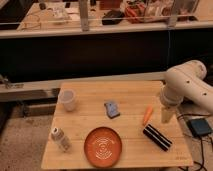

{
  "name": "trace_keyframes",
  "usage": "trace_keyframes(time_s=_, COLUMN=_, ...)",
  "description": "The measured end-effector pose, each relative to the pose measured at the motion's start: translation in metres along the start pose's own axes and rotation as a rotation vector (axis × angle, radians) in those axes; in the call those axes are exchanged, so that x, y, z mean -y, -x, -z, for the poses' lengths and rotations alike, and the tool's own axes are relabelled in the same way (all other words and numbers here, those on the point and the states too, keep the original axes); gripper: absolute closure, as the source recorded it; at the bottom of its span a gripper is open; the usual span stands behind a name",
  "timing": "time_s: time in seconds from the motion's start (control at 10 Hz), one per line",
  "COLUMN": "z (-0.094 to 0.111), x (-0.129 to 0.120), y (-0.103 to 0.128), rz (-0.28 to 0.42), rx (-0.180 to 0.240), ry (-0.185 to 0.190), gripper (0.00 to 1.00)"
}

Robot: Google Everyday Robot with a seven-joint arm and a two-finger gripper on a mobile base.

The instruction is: Place the pepper in the ceramic bowl

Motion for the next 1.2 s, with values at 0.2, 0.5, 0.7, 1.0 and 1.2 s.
trace_keyframes(time_s=0.2, z=0.0, x=0.0, y=0.0, rz=0.0, rx=0.0, ry=0.0, gripper=0.2)
trace_keyframes(time_s=0.5, z=-0.004, x=0.009, y=0.003, rz=0.004, rx=0.007, ry=-0.016, gripper=0.2)
trace_keyframes(time_s=0.7, z=-0.011, x=0.027, y=0.012, rz=0.014, rx=0.016, ry=-0.031, gripper=0.2)
trace_keyframes(time_s=1.0, z=-0.018, x=0.031, y=0.014, rz=0.012, rx=0.024, ry=-0.046, gripper=0.2)
trace_keyframes(time_s=1.2, z=-0.028, x=0.044, y=0.02, rz=0.016, rx=0.033, ry=-0.055, gripper=0.2)
